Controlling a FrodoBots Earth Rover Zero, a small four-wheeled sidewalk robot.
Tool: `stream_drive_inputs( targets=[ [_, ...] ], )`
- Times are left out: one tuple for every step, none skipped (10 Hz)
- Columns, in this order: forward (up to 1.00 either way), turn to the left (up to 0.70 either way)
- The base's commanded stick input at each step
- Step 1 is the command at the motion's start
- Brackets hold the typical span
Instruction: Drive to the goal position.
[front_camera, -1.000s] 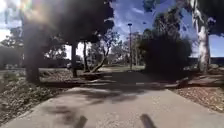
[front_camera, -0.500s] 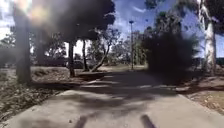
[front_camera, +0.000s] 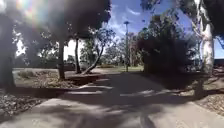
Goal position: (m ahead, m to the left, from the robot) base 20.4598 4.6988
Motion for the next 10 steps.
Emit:
stream_drive_inputs(
  targets=[
    [1.0, 0.0],
    [1.0, 0.0],
    [1.0, 0.0],
    [1.0, 0.0],
    [1.0, 0.0],
    [1.0, 0.0],
    [1.0, 0.0],
    [1.0, 0.0],
    [1.0, 0.0],
    [1.0, 0.0]
  ],
)
